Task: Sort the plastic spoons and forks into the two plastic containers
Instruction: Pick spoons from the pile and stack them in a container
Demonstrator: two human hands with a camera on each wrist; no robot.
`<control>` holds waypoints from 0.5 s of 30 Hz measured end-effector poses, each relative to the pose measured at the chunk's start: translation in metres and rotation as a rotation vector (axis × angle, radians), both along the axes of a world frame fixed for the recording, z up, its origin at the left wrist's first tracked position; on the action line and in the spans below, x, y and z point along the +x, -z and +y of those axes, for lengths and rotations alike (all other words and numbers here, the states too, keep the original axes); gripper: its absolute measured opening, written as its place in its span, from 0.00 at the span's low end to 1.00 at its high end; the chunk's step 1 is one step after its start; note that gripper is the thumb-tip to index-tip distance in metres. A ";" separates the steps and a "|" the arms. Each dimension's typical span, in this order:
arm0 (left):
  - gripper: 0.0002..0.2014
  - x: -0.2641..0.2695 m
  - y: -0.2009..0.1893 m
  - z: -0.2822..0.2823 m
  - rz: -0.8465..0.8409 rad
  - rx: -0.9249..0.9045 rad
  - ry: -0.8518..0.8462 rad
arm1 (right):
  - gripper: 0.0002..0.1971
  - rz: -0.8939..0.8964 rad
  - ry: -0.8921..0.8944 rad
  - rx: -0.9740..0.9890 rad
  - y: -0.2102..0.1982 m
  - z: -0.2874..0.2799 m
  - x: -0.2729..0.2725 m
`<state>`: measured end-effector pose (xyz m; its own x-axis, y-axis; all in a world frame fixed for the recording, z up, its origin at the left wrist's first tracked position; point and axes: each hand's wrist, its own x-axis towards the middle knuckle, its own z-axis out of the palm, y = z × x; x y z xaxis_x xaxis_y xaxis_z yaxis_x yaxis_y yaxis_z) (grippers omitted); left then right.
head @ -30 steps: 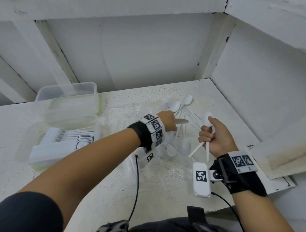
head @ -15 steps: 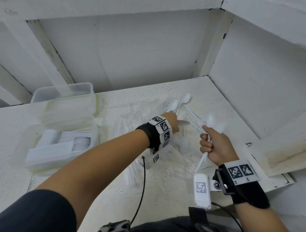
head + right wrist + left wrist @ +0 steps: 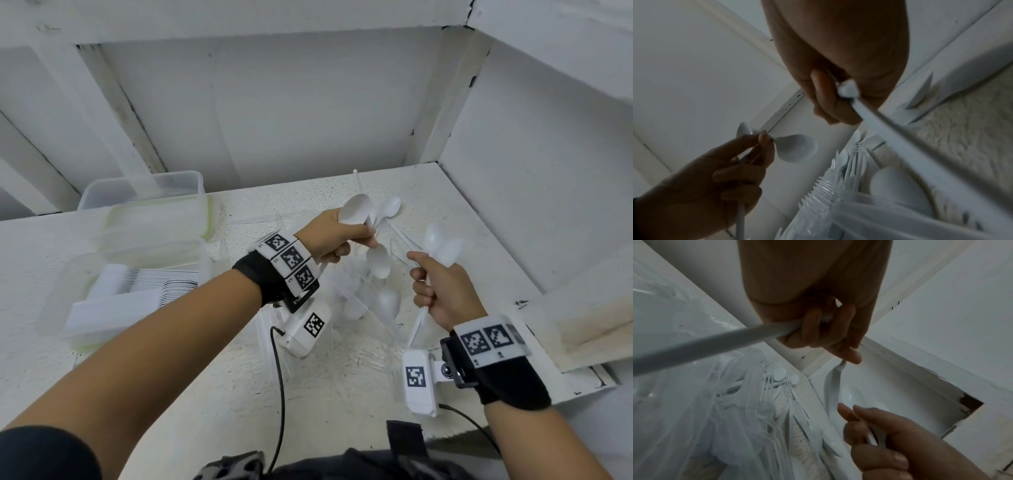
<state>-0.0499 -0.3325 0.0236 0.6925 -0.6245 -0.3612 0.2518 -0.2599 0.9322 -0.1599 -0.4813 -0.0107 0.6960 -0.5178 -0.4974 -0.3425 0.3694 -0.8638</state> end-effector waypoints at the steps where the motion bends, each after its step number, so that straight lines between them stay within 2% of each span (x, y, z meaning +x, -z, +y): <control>1: 0.04 -0.001 -0.001 0.002 -0.003 -0.024 -0.016 | 0.09 0.010 -0.056 -0.020 -0.002 0.003 0.000; 3: 0.04 -0.003 -0.002 0.005 0.002 -0.065 -0.064 | 0.12 0.002 -0.157 -0.032 -0.006 0.010 0.000; 5: 0.04 -0.004 -0.003 0.008 0.038 -0.112 -0.132 | 0.10 -0.029 -0.189 -0.047 -0.010 0.016 0.001; 7: 0.05 -0.004 -0.004 0.011 0.085 -0.157 -0.179 | 0.04 -0.044 -0.164 -0.109 -0.011 0.020 0.004; 10: 0.04 -0.005 -0.005 0.017 0.115 -0.176 -0.183 | 0.07 -0.054 -0.112 -0.212 -0.007 0.021 0.008; 13: 0.03 -0.006 -0.006 0.028 -0.045 -0.034 -0.203 | 0.10 -0.060 -0.031 -0.244 -0.008 0.018 0.011; 15: 0.02 -0.004 -0.007 0.037 -0.189 0.083 -0.259 | 0.09 -0.064 0.043 -0.347 -0.010 0.013 0.010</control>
